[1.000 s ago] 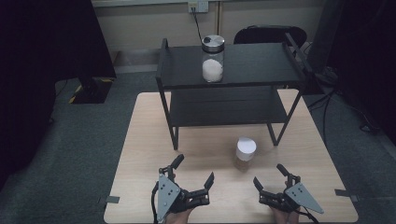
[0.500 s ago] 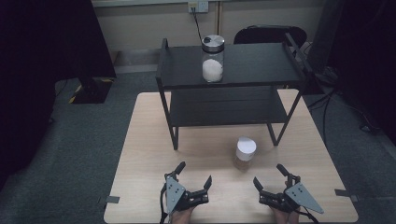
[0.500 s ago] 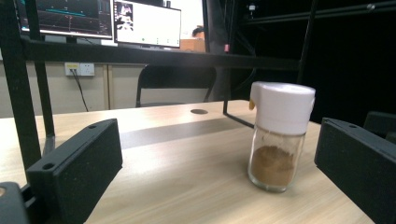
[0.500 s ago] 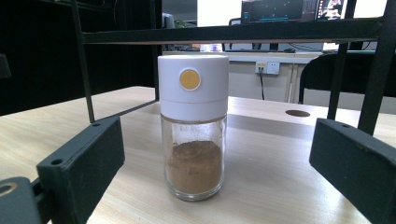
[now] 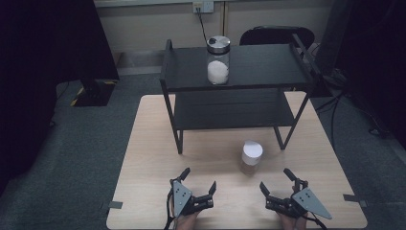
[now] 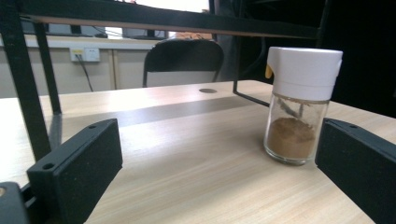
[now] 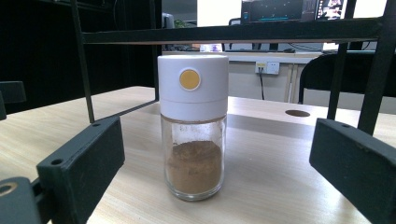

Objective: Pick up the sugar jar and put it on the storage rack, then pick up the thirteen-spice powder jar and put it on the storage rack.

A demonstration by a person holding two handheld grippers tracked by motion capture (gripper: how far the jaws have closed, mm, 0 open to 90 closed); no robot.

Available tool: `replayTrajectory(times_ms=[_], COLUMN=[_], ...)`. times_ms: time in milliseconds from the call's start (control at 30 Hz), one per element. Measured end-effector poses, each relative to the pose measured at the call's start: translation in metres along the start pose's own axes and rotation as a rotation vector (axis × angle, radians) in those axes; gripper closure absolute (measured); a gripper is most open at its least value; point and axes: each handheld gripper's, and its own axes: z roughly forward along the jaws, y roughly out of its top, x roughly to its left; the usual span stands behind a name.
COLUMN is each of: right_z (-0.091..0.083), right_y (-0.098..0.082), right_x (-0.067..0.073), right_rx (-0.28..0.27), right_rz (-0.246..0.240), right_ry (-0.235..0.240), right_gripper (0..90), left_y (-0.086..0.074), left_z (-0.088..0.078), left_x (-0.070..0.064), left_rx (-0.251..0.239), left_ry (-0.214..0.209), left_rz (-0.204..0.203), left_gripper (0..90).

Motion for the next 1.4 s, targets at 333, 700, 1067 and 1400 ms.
replayTrajectory(times_ms=[333, 700, 1067, 1400], right_z=[0.000, 0.000, 0.000, -0.001], right_y=[0.000, 0.000, 0.000, 0.015], right_x=[0.000, 0.000, 0.004, -0.001], right_rx=[0.000, 0.000, -0.004, -0.064], right_rz=[0.000, 0.000, -0.015, 0.008], right_ry=[0.000, 0.001, -0.011, -0.024], right_gripper=[1.9, 1.8, 1.2, 0.0], left_y=[-0.004, -0.004, -0.005, -0.005], left_z=[0.000, 0.001, 0.001, 0.001], left_x=[-0.008, -0.009, -0.011, -0.012], left_rx=[-0.022, -0.023, -0.024, -0.025], left_ry=[0.032, 0.039, 0.053, 0.058], left_rz=[0.044, 0.043, 0.043, 0.043], left_gripper=[1.6, 1.3, 0.9, 0.6])
